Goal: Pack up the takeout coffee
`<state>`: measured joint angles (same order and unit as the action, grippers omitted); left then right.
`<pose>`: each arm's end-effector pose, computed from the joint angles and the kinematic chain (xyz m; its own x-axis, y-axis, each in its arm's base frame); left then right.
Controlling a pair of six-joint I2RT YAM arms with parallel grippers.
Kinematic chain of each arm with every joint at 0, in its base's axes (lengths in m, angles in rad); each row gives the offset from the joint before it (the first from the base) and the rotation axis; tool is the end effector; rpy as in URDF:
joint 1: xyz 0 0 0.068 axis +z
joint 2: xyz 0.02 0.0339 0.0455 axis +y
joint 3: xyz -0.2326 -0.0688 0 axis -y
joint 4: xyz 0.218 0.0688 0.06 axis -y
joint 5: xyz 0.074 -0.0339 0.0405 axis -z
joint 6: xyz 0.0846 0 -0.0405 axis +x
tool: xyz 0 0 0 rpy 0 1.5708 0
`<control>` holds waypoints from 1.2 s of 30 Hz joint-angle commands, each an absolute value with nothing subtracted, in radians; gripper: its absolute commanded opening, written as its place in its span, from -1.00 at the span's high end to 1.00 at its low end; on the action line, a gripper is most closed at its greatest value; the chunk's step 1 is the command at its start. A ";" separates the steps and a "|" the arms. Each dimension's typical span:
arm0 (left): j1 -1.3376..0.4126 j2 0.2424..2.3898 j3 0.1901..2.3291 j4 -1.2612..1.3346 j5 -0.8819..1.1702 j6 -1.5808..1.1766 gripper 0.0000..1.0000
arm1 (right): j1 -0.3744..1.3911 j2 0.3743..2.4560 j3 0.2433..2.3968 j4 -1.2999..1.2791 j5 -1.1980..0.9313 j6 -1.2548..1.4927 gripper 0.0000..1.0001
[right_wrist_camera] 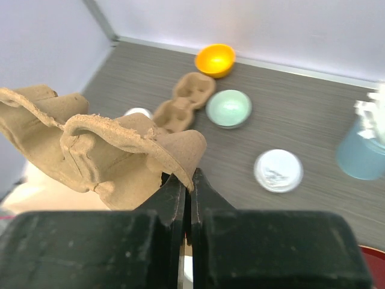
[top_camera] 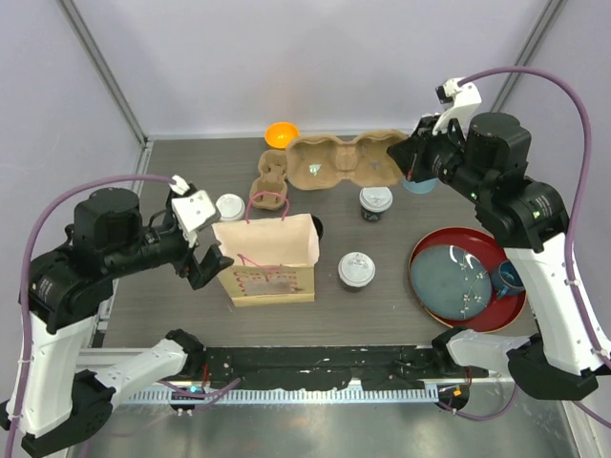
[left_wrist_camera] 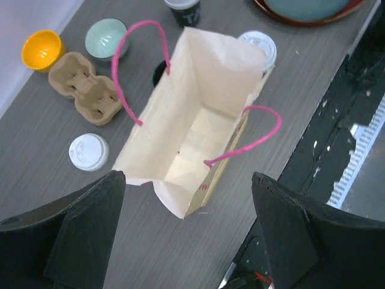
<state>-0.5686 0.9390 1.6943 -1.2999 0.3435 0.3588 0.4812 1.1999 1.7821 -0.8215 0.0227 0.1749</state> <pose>0.0956 -0.0949 0.4147 -0.1455 0.4853 -0.8621 0.8553 0.4997 0.1370 0.2126 0.1088 0.4627 -0.2840 0.0480 -0.9576 -0.3999 0.9018 0.1638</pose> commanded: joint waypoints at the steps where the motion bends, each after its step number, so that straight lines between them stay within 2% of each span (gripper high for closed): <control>1: -0.571 0.997 1.762 -1.161 0.261 0.109 -0.81 | 0.482 1.186 1.795 -0.767 -0.229 0.339 0.98; 5: -0.571 1.060 1.841 -1.094 0.299 -0.020 -0.95 | 0.520 1.190 1.763 -0.694 -0.247 0.385 0.97; 11: -0.571 1.118 1.928 -1.023 0.276 -0.072 -0.99 | 0.580 1.236 1.784 -0.710 -0.249 0.365 0.97; 13: -0.571 1.135 1.986 -1.023 0.265 -0.028 -0.98 | 0.583 1.253 1.810 -0.735 -0.255 0.336 0.97; 15: -0.571 1.144 2.012 -1.028 0.267 0.024 -0.86 | 0.586 1.276 1.833 -0.775 -0.290 0.319 0.97; 17: -0.572 1.157 2.048 -1.066 0.291 0.096 -0.83 | 0.595 1.305 1.864 -0.819 -0.305 0.299 0.98; 23: -0.571 1.242 2.089 -1.218 0.295 0.271 -0.78 | 0.627 1.367 1.911 -0.871 -0.308 0.287 0.98; 30: -0.580 1.275 2.079 -1.232 0.264 0.394 -0.77 | 0.678 1.425 1.959 -0.890 -0.319 0.291 0.98; 32: -0.589 1.287 2.077 -1.230 0.258 0.402 -0.69 | 0.689 1.439 1.973 -0.894 -0.324 0.293 0.97; 36: -0.597 1.299 2.072 -1.244 0.253 0.416 -0.11 | 0.701 1.468 1.994 -0.910 -0.337 0.288 0.98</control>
<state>-0.5861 1.3163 2.0686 -1.2331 0.2588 0.3641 0.6891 1.4567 1.9354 -0.9157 -0.3061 0.2958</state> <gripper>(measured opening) 0.675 0.064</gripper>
